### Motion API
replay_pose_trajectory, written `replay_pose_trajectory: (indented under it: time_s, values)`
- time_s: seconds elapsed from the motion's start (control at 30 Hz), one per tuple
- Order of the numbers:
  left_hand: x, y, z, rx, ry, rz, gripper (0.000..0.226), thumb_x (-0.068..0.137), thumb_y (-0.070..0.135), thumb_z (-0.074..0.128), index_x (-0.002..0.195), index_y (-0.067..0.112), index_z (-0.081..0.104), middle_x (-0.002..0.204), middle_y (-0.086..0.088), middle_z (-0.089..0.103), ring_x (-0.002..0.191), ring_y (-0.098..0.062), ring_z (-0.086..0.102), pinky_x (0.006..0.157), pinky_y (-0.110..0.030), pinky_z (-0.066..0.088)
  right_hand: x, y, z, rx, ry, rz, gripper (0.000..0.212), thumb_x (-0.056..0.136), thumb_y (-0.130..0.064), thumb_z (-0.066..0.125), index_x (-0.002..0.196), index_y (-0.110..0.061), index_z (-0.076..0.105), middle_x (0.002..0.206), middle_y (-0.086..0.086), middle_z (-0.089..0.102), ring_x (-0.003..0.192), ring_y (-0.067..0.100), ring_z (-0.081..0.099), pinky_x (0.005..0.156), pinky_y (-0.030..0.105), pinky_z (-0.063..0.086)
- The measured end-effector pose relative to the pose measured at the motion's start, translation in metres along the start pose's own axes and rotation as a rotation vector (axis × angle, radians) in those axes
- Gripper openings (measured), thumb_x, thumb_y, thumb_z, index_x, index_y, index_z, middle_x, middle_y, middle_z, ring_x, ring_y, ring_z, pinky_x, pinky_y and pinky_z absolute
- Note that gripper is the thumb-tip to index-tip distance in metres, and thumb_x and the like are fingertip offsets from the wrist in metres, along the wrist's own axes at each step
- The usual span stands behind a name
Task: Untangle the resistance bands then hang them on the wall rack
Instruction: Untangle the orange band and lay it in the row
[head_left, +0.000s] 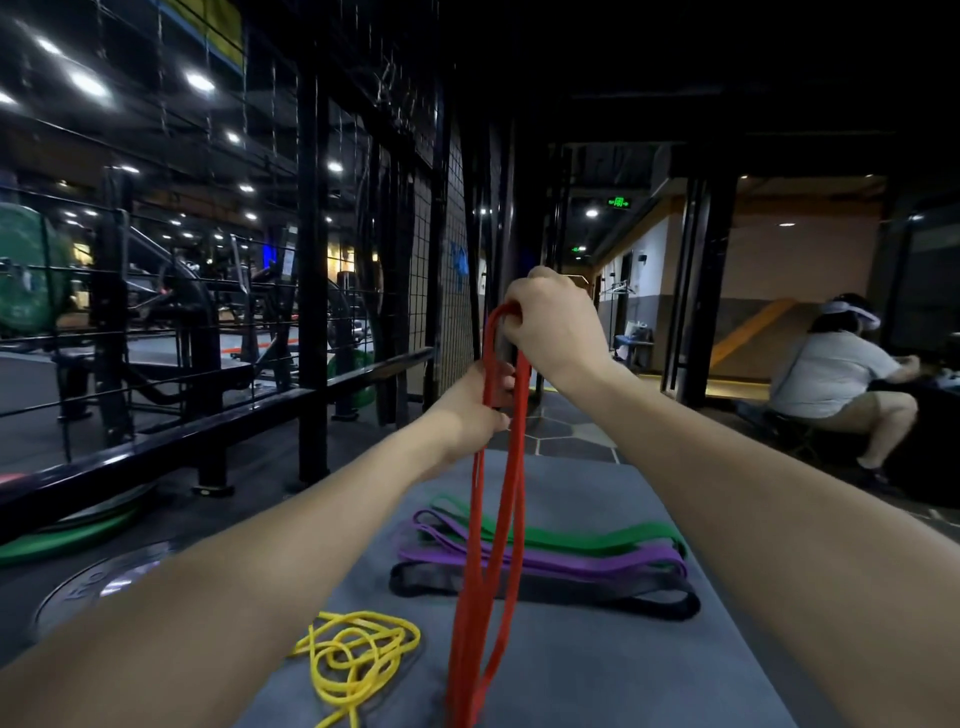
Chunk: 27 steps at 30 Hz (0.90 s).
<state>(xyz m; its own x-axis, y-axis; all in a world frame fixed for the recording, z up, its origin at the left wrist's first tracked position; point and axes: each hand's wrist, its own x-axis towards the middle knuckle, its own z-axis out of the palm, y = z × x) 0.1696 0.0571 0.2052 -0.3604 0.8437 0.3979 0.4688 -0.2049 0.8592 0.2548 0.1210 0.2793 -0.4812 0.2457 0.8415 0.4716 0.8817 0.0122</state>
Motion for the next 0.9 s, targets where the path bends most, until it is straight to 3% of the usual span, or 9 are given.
replay_pose_trajectory:
  time_s: [0.07,0.17,0.33,0.43,0.53,0.67,0.77,0.83,0.9]
  values:
    - [-0.002,-0.002,0.01,-0.127,-0.017,0.011,0.049,0.082,-0.016,0.043,0.106,0.027,0.046,0.09,0.002,0.053,0.087,-0.015,0.052,0.082,-0.03,0.043,-0.002,-0.002,0.002,0.04,0.018,0.021,0.013,0.083,-0.006,0.055,0.087,0.001,0.065,0.094,0.012,0.058,0.082,0.03,0.057,0.068,0.037,0.049]
    - [-0.004,-0.009,0.021,-0.221,-0.001,0.017,0.048,0.084,-0.016,0.041,0.11,0.024,0.043,0.091,0.003,0.056,0.087,-0.012,0.054,0.073,-0.024,0.046,-0.006,0.002,0.004,0.085,0.033,0.079,0.01,0.084,-0.011,0.058,0.085,-0.003,0.065,0.093,0.008,0.058,0.076,0.023,0.055,0.066,0.031,0.045]
    - [-0.011,-0.035,0.045,-0.105,-0.044,-0.041,0.034,0.087,-0.003,0.054,0.111,0.019,0.042,0.086,0.005,0.059,0.091,-0.015,0.059,0.084,-0.027,0.046,-0.008,0.018,0.004,0.225,0.119,0.309,0.012,0.079,-0.014,0.063,0.077,-0.003,0.066,0.08,0.011,0.065,0.073,0.025,0.062,0.07,0.04,0.054]
    - [-0.019,-0.062,0.059,-0.083,-0.14,-0.099,0.03,0.083,-0.005,0.053,0.104,0.016,0.047,0.075,0.0,0.057,0.078,-0.018,0.061,0.077,-0.022,0.049,-0.01,0.034,-0.001,0.287,0.149,0.448,0.01,0.079,-0.016,0.066,0.079,-0.006,0.068,0.077,0.007,0.067,0.068,0.02,0.063,0.071,0.037,0.055]
    - [-0.025,-0.098,0.066,0.082,-0.235,-0.128,0.022,0.081,0.0,0.056,0.09,0.019,0.053,0.068,-0.002,0.058,0.067,-0.016,0.059,0.078,-0.033,0.052,-0.02,0.059,0.0,0.312,0.148,0.571,0.011,0.08,-0.02,0.069,0.08,-0.008,0.069,0.076,0.006,0.067,0.07,0.021,0.066,0.072,0.038,0.057]
    - [-0.025,-0.14,0.051,0.448,-0.292,-0.14,0.018,0.085,0.002,0.05,0.09,0.016,0.061,0.078,0.001,0.059,0.07,-0.011,0.056,0.06,-0.007,0.04,-0.053,0.105,0.003,0.27,0.16,0.776,0.015,0.08,-0.021,0.069,0.085,-0.007,0.071,0.082,0.01,0.07,0.081,0.026,0.066,0.081,0.04,0.055]
    - [-0.013,-0.16,0.028,0.54,-0.254,-0.161,0.024,0.089,0.003,0.05,0.078,0.024,0.05,0.072,0.007,0.055,0.073,-0.013,0.057,0.056,-0.007,0.038,-0.092,0.139,0.015,0.251,0.15,0.935,0.018,0.083,-0.019,0.067,0.092,-0.005,0.071,0.086,0.012,0.068,0.085,0.025,0.064,0.076,0.029,0.048]
    - [0.004,-0.169,0.008,0.644,-0.27,-0.148,0.025,0.09,0.002,0.049,0.078,0.025,0.046,0.08,0.002,0.058,0.076,-0.013,0.058,0.064,-0.011,0.041,-0.118,0.157,0.035,0.281,0.167,1.051,0.02,0.082,-0.018,0.066,0.096,-0.005,0.072,0.093,0.016,0.07,0.092,0.029,0.065,0.082,0.032,0.049]
    - [0.022,-0.173,-0.014,0.768,-0.305,-0.099,0.02,0.089,0.0,0.05,0.086,0.02,0.05,0.095,-0.008,0.06,0.095,-0.026,0.059,0.077,-0.026,0.041,-0.139,0.168,0.063,0.354,0.172,1.165,0.017,0.079,-0.015,0.067,0.094,-0.007,0.072,0.091,0.016,0.07,0.091,0.029,0.066,0.086,0.035,0.052]
